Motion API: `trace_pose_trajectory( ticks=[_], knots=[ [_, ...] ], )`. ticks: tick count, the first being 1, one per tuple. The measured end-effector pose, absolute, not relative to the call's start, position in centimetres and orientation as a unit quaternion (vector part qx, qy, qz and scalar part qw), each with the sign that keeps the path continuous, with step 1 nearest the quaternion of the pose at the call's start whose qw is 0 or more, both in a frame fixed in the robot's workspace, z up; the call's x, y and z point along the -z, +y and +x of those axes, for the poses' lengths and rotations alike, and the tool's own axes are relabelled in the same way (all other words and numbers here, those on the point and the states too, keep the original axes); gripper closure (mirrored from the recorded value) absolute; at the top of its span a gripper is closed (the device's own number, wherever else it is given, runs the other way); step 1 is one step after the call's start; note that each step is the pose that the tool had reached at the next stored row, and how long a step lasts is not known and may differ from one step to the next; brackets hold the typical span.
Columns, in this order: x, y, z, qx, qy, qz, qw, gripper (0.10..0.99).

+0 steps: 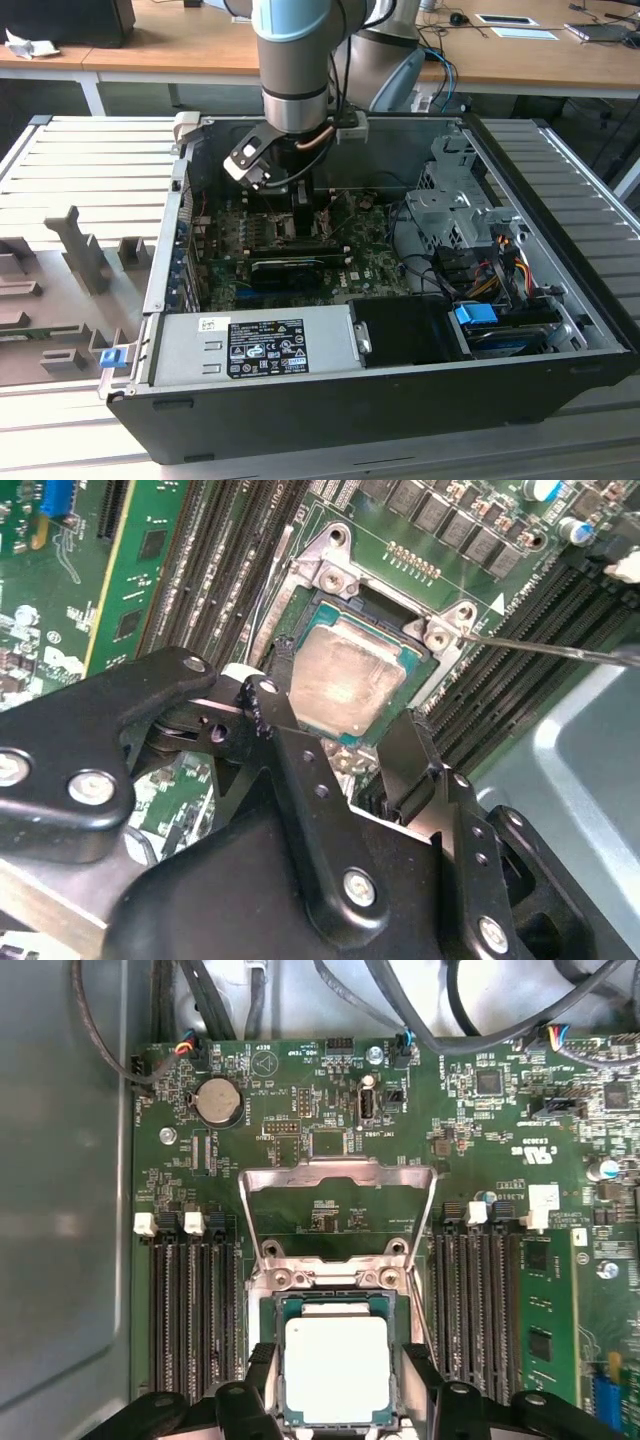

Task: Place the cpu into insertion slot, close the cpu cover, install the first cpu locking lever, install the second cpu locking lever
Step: 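Place the cpu into insertion slot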

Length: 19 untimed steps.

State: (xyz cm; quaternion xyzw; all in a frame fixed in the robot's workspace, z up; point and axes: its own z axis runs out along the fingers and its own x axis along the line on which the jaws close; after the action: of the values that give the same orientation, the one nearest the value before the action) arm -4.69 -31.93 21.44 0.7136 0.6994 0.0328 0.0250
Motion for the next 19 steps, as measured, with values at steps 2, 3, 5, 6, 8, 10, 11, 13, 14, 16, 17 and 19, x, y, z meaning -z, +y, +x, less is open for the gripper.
trace_pose_trajectory(
  ticks=[2, 3, 5, 6, 8, 10, 11, 13, 14, 16, 17, 19],
  knots=[
    [-22.0, -31.9, -4.7, -0.032, 0.699, 0.714, 0.024, 0.482],
    [-22.3, -31.9, -4.7, -0.031, 0.699, 0.714, 0.023, 0.482],
    [-22.8, -31.9, -4.7, -0.03, 0.699, 0.714, 0.022, 0.482],
    [-22.8, -31.9, -4.7, -0.029, 0.699, 0.714, 0.022, 0.494],
    [-22.9, -32.0, -4.7, -0.028, 0.7, 0.714, 0.023, 0.624],
    [-22.9, -32.0, -4.7, -0.028, 0.7, 0.714, 0.024, 0.745],
    [-22.9, -31.9, -4.7, -0.027, 0.7, 0.714, 0.024, 0.804],
    [-23.0, -32.0, -4.7, -0.027, 0.7, 0.714, 0.024, 0.925],
    [-23.1, -32.0, -4.7, -0.027, 0.7, 0.714, 0.024, 0.98],
    [-23.2, -32.0, -4.7, -0.027, 0.7, 0.714, 0.024, 0.98],
    [-23.3, -32.0, -4.7, -0.026, 0.7, 0.714, 0.024, 0.98],
    [-23.5, -32.0, -4.7, -0.025, 0.7, 0.714, 0.024, 0.98]
  ],
)
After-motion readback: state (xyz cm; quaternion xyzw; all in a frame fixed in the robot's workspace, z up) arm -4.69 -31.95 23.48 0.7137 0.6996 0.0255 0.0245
